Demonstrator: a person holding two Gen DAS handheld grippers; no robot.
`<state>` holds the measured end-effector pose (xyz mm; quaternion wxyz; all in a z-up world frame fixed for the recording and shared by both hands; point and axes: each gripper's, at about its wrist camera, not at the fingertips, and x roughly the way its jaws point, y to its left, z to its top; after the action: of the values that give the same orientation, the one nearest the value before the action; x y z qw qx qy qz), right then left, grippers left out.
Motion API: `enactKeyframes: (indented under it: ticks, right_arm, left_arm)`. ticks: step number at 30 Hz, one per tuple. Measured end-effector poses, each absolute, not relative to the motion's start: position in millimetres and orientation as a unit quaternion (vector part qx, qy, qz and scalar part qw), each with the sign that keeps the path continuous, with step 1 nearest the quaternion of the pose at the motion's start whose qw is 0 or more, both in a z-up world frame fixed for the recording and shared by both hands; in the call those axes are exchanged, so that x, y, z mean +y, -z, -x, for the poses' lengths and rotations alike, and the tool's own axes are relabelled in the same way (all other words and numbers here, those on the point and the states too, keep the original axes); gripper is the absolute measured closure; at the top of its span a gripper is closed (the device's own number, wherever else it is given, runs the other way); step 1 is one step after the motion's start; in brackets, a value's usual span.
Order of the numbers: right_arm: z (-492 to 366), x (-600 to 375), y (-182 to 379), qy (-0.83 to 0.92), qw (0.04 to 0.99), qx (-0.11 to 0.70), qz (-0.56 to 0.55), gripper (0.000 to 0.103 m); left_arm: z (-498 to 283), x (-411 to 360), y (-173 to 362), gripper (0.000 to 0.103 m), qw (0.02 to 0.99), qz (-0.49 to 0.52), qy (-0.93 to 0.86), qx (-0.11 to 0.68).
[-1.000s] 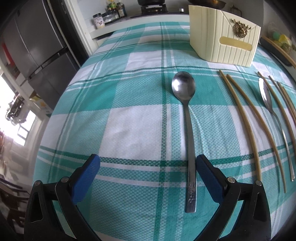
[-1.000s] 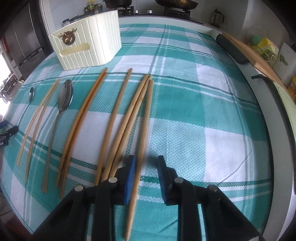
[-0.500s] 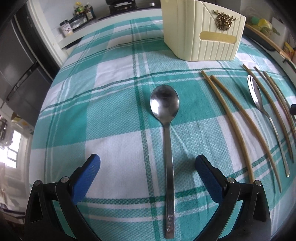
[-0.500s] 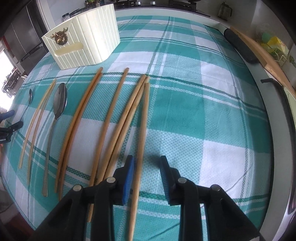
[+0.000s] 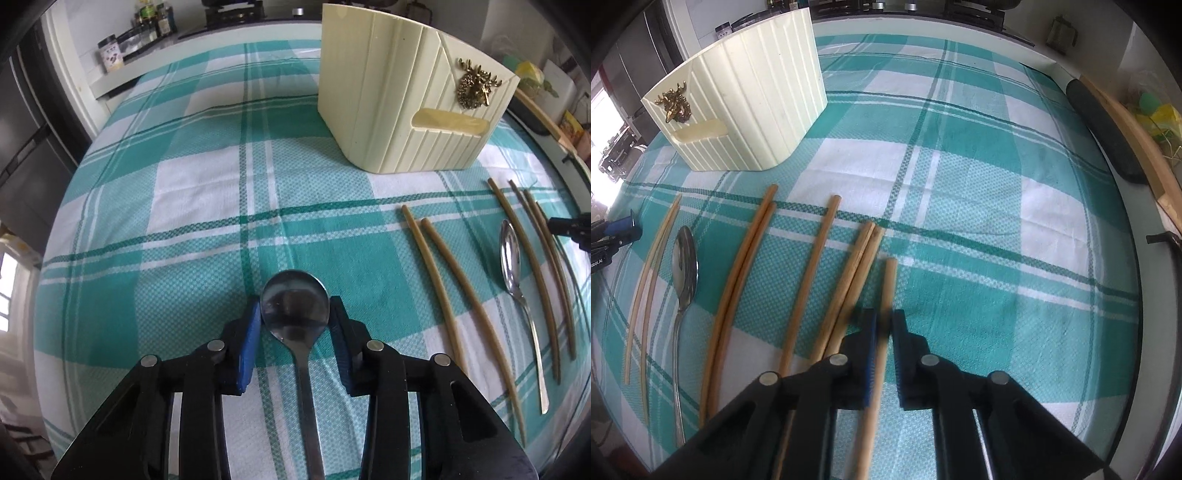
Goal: Organize utensils
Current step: 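Carry the spoon into the cream holder with the left tool while the right tool drops its chopstick in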
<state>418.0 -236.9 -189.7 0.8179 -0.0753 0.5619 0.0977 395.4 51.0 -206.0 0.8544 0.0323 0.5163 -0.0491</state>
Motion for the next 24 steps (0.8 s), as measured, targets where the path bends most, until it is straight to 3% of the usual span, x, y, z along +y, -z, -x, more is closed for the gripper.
enactKeyframes:
  ticks: [8,24]
  right_arm:
    - [-388,-262,139,-0.108,0.864,0.491,-0.008,0.096]
    - [-301,-244,17,-0.137,0.937,0.321,-0.016,0.095]
  left_arm:
    - [-369,56,170,0.067,0.877,-0.012,0.061,0.476]
    - [-302,60,62,0.067,0.927,0.026,0.102,0.360]
